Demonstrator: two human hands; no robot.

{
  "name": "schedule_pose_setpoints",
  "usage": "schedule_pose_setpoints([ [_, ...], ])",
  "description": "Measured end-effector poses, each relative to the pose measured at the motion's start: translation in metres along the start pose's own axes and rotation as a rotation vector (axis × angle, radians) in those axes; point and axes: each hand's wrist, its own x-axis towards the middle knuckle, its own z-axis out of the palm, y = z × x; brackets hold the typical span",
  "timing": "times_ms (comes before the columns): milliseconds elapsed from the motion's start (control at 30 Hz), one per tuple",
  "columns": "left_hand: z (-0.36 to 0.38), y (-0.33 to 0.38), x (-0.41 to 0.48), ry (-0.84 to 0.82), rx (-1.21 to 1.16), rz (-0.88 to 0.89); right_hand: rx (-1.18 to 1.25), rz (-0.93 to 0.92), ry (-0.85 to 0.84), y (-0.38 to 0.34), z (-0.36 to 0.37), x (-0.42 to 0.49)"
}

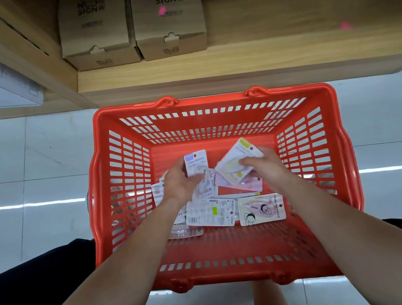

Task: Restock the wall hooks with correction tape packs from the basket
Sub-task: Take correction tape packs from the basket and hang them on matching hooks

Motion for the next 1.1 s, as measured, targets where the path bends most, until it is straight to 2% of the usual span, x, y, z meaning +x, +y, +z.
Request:
schedule_pose_setpoints([
  [133,-0.010,0.007,-0.001,-0.031,-0.080,0.013,-0.031,-0.011,-0.053,-0.010,-0.007,-0.006],
  [267,-0.011,0.007,-0.009,-0.138,-0.134,0.007,-0.062,-0.019,-0.165,-0.018,-0.002,-0.012],
  [400,-0.003,0.008,-0.018,-0.238,-0.248,-0.081,-0.057,-0.061,-0.194,-0.021,0.021,-0.019],
  [467,-0.001,0.008,-0.020,-0.299,-0.224,-0.070,-0.068,-0.085,-0.202,-0.024,0.034,-0.025],
  [567,0.001,0.005,-0.016,-0.252,-0.127,-0.054,-0.178,-0.151,-0.038,-0.016,0.037,-0.016],
  [633,-0.003,0.003,-0.011,-0.165,-0.119,-0.075,-0.423,-0.180,0.082,-0.003,0.023,-0.002],
  [733,-0.013,-0.004,-0.004,-0.111,-0.077,-0.090,-0.833,-0.111,0.086,0.020,0.003,0.009],
  [833,-0.015,-0.011,0.000,-0.098,-0.051,-0.094,-1.016,-0.070,0.058,0.038,-0.003,0.013],
  [967,-0.011,-0.016,0.003,-0.089,-0.061,-0.114,-1.122,-0.049,0.037,0.038,-0.002,0.018],
  [1100,-0.010,-0.016,0.004,-0.074,-0.084,-0.115,-0.963,-0.012,-0.033,0.038,-0.001,0.017],
])
